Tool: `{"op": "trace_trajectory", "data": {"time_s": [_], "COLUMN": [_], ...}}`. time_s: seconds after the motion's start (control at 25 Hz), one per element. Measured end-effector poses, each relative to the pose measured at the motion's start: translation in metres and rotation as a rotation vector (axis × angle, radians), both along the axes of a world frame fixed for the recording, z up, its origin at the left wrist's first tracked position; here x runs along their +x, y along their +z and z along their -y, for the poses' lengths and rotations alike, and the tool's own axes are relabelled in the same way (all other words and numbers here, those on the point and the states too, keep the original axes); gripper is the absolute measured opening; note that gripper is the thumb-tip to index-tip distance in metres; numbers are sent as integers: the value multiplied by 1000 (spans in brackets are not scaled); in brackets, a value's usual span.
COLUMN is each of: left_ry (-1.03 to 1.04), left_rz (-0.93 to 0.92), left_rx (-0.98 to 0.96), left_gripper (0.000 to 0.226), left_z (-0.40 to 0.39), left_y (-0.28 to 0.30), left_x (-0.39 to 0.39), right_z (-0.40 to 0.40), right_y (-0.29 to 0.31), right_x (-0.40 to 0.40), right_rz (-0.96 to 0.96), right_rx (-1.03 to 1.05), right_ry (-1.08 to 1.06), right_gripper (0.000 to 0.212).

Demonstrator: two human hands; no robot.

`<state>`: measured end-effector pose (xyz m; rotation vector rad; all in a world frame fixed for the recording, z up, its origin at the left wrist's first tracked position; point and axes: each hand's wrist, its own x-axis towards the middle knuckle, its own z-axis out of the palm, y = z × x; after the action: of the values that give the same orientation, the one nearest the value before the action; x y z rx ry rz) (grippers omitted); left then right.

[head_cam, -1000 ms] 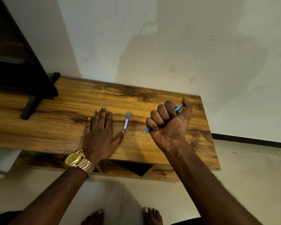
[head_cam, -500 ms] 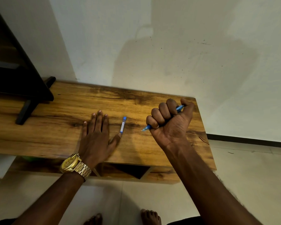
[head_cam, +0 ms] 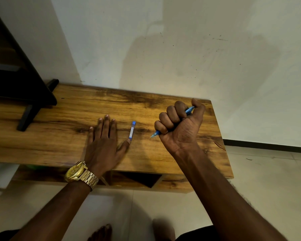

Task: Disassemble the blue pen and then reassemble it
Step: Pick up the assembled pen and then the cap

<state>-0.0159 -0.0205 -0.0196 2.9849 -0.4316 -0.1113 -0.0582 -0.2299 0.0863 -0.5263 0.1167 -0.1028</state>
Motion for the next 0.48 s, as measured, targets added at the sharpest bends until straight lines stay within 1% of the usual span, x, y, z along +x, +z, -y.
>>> {"op": "trace_trajectory", "data": {"time_s": [0.16, 0.36, 0.48], "left_ry": [3, 2, 5], "left_rz": [7, 16, 14], "left_rx": [-1, -14, -22], "left_gripper": [94, 94, 93], "left_z": [-1, -1, -1], "left_y": [-3, -3, -4], "left_x": [1, 1, 1], "right_z": [-3, -4, -3], "right_y": [-1, -1, 0], "right_x": [0, 0, 1], "right_rz": [21, 20, 13], "right_rx": [-5, 4, 9], "right_ry": [23, 26, 19], "right_gripper": [72, 70, 65]}}
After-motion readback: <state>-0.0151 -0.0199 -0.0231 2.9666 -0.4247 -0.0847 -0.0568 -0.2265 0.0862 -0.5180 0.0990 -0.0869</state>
